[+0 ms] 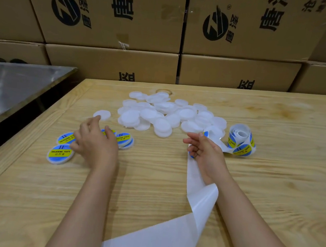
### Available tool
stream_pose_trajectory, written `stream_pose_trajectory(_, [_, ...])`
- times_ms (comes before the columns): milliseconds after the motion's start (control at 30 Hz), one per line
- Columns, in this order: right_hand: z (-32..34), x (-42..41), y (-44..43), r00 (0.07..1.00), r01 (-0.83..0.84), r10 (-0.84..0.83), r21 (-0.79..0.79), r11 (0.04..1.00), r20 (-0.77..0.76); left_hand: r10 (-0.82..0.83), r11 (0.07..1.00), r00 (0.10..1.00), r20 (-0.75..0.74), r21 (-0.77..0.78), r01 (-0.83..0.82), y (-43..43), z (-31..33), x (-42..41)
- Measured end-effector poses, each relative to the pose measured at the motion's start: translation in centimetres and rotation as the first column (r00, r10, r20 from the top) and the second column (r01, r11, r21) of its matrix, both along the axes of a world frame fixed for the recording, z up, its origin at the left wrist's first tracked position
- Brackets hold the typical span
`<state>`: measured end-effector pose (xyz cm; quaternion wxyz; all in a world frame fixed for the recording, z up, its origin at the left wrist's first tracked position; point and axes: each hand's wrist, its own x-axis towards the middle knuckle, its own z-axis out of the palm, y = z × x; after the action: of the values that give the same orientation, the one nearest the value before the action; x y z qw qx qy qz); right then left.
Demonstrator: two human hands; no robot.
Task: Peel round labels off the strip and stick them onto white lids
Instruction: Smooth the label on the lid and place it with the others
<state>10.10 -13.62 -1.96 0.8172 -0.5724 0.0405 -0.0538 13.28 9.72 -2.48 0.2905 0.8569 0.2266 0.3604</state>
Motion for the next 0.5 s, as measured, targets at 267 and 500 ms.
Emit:
stream_pose_trajectory(267, [0.3,0.0,-0.2,0.997,0.015,-0.002,0.18,0.984,-0.074,-0.795,0.523,0.58,-0.174,0.285,0.803,-9.0,-0.6,-2.6])
stream_pose_trajectory(500, [0.4,0.3,-0.6,0.985,0.163,-0.169,0.152,0.975,0.025,-0.802,0.366,0.412,-0.432,0.189,0.911,-9.7,-1.8,-2.2])
